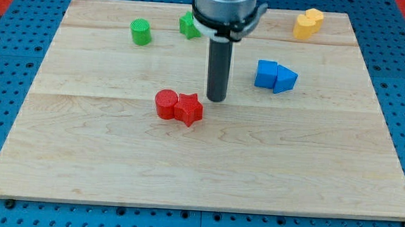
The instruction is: Place the red blocks in between the blue cube and green star
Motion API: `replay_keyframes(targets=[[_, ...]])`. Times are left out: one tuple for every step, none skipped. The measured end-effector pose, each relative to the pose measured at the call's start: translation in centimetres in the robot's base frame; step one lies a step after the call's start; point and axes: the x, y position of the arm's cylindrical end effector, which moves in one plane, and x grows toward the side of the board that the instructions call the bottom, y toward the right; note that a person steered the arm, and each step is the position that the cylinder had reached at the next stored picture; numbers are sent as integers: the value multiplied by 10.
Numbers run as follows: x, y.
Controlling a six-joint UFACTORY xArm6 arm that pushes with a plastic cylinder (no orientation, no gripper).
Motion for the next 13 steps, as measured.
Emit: replay_keyframes(targets=[[15, -50], [15, -59], [15, -52], [43, -43], [45, -87], [24, -113], [-8, -125], [0, -119], [27, -148], [28, -257], [26, -295], [17, -278], [10, -233]])
